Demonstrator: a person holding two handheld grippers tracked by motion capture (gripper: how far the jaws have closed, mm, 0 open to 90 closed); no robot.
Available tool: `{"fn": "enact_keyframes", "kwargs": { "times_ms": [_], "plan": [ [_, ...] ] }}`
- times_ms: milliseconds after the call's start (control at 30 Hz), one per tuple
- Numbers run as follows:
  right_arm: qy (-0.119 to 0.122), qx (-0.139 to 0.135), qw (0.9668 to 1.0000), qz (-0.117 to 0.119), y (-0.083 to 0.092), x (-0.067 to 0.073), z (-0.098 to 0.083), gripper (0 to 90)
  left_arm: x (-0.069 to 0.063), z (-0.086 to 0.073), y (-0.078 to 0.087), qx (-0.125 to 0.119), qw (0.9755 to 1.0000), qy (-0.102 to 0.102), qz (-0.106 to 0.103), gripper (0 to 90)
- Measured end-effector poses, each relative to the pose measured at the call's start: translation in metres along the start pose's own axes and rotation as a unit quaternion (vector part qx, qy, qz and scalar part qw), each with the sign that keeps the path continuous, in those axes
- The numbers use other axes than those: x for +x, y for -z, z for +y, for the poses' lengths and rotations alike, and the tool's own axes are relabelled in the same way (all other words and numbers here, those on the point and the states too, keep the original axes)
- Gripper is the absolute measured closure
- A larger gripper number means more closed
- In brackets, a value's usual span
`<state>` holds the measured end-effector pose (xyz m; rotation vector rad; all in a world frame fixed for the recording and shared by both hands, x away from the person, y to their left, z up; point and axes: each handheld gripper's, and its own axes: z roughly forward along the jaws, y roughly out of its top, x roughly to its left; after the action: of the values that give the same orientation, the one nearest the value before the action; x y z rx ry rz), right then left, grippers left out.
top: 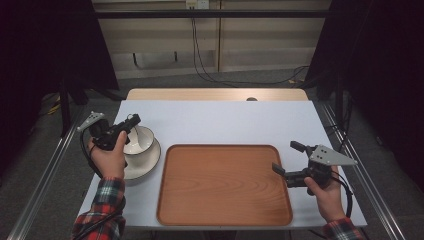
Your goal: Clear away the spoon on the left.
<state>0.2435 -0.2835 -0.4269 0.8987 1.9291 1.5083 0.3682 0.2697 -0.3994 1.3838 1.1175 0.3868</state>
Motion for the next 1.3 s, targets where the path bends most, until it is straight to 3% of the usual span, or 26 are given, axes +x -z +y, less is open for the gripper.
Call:
{"fn": "enact_keyframes", "kwargs": {
  "times_ms": [433, 467, 567, 633, 800, 833, 900, 1067, 1100, 1133, 1200, 1233, 1267, 1300],
  "plan": [
    [-0.005, 0.001, 1.0, -0.002, -0.003, 0.0, -0.001, 0.6, -0.008, 0.019, 0.008, -0.004, 0.9999, -0.002, -0.017, 85.0],
    [-0.005, 0.001, 1.0, -0.005, -0.003, 0.0, -0.001, 0.4, -0.01, 0.019, 0.007, -0.009, 0.9998, 0.007, -0.016, 85.0],
    [-0.003, 0.007, 0.9999, 0.008, -0.003, 0.0, -0.001, 0.4, -0.012, 0.022, 0.007, -0.004, 0.9997, 0.001, -0.025, 85.0],
    [-0.003, 0.006, 1.0, 0.005, -0.002, 0.0, -0.001, 0.4, -0.013, 0.023, 0.006, -0.002, 0.9996, 0.001, -0.028, 85.0],
    [-0.001, 0.004, 1.0, 0.0, -0.002, 0.001, -0.002, 0.4, -0.021, 0.026, 0.002, 0.002, 0.9992, -0.002, -0.04, 85.1],
    [-0.001, 0.004, 1.0, 0.001, -0.002, 0.001, -0.002, 0.3, -0.024, 0.026, 0.001, 0.001, 0.9989, 0.006, -0.047, 85.0],
    [-0.003, 0.009, 0.9999, 0.005, -0.002, 0.001, -0.002, 0.4, -0.027, 0.028, 0.0, 0.007, 0.9987, -0.004, -0.05, 85.0],
    [0.001, 0.011, 0.9999, 0.008, -0.004, 0.002, -0.002, 0.4, -0.036, 0.029, -0.004, 0.008, 0.9979, -0.007, -0.064, 85.0],
    [-0.001, 0.011, 0.9999, 0.007, -0.004, 0.002, -0.002, 0.4, -0.038, 0.029, -0.005, 0.007, 0.9977, 0.002, -0.067, 85.0],
    [0.0, 0.009, 1.0, 0.004, -0.004, 0.002, -0.002, 0.4, -0.038, 0.029, -0.005, 0.012, 0.9976, -0.005, -0.068, 85.0],
    [-0.001, 0.008, 0.9999, 0.007, -0.004, 0.002, -0.002, 0.4, -0.042, 0.028, -0.007, 0.01, 0.9969, 0.003, -0.078, 85.0],
    [0.001, 0.012, 0.9999, 0.009, -0.004, 0.002, -0.002, 0.4, -0.042, 0.028, -0.008, 0.015, 0.9967, -0.007, -0.08, 85.0],
    [0.001, 0.012, 0.9999, 0.009, -0.004, 0.002, -0.002, 0.4, -0.045, 0.028, -0.009, 0.013, 0.9962, 0.001, -0.086, 85.0],
    [0.0, 0.012, 0.9999, 0.01, -0.004, 0.002, -0.002, 0.4, -0.046, 0.027, -0.01, 0.015, 0.9964, -0.007, -0.083, 85.1]
  ]
}}
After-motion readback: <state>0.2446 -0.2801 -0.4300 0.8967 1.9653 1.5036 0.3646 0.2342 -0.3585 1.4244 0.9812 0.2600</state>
